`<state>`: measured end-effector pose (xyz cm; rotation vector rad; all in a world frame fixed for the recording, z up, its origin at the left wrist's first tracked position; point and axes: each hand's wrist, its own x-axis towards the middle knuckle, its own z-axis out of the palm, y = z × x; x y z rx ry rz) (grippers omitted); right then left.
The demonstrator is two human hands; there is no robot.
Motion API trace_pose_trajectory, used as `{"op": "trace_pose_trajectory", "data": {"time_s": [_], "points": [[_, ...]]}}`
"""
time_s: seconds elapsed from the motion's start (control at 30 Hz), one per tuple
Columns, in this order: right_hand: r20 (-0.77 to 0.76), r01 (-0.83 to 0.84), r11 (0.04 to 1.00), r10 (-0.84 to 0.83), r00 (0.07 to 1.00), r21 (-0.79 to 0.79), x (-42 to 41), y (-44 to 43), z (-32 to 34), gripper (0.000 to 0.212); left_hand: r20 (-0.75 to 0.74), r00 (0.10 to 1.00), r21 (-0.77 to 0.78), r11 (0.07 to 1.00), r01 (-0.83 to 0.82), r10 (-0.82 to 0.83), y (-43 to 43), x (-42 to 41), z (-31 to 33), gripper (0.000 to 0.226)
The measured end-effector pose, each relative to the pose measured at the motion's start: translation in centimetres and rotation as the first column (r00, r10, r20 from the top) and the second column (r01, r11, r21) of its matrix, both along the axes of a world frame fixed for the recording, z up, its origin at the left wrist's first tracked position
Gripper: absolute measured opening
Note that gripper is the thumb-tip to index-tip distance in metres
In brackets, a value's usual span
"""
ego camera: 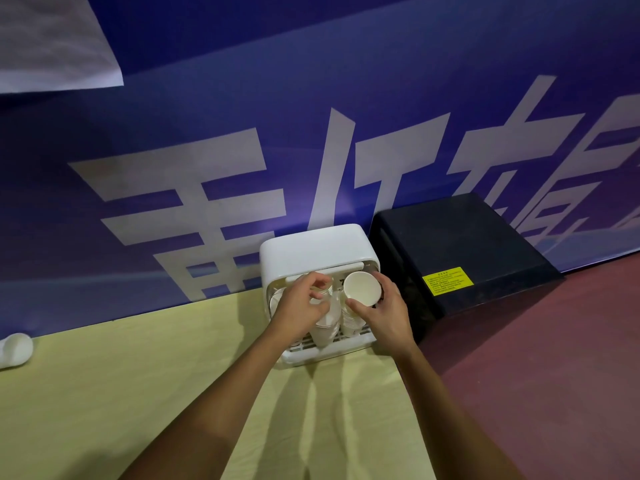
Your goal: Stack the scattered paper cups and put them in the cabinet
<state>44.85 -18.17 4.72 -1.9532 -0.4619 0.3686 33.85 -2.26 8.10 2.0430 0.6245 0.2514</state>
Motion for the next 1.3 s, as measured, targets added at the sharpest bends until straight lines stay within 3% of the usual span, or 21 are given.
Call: {"op": "trace_pose_trajectory", "data": {"time_s": [0.13, 0.3, 0.67, 0.87, 0.97, 1.07, 1.17, 1.3], "points": [[-0.009, 0.018, 0.997, -0.019, 1.000, -0.080, -0.3, 0.6, -0.6, 0.088, 0.001, 1.000, 0.011, 1.000, -0.019, 0.019, 0.4, -0.5, -0.2, 0.039], [0.040, 0.014, 0.991, -0.009, 0.999, -0.133, -0.7, 1.2, 0.0, 0.066, -0.008, 0.999, 0.007, 0.999, -0.034, 0.034, 0.7, -0.8, -0.6, 0.037], [0.187, 0.019, 0.910, 0.065, 0.980, -0.414, -1.5, 1.5, 0.2, 0.076, 0.000, 0.998, -0.031, 0.997, -0.066, 0.066, 0.8, -2.1, -1.5, 0.031], [0.154, -0.001, 0.854, 0.095, 0.983, -0.520, -1.7, 1.8, -1.0, 0.083, -0.024, 0.998, 0.027, 0.998, -0.059, 0.060, 0.8, -2.8, -1.3, 0.026], [0.166, -0.004, 0.842, 0.111, 0.980, -0.540, -1.4, 2.0, -0.5, 0.074, -0.028, 0.998, 0.092, 0.994, -0.052, 0.054, 1.4, -3.3, -0.6, 0.023], [0.370, 0.035, 0.893, 0.150, 0.917, -0.449, -2.4, 2.9, 0.6, 0.047, -0.023, 0.994, 0.136, 0.986, -0.100, 0.104, 2.4, -4.3, 0.6, 0.021], [0.452, -0.132, 0.912, 0.314, 0.835, -0.389, -5.2, 5.9, 1.6, 0.036, -0.059, 0.986, 0.176, 0.974, -0.144, 0.156, 3.8, -6.4, 1.4, 0.024], [0.391, -0.392, 0.795, 0.580, 0.715, -0.462, -9.6, 12.5, 2.8, 0.044, -0.183, 0.968, 0.344, 0.933, -0.102, 0.174, 7.2, -12.2, 2.1, 0.036]]}}
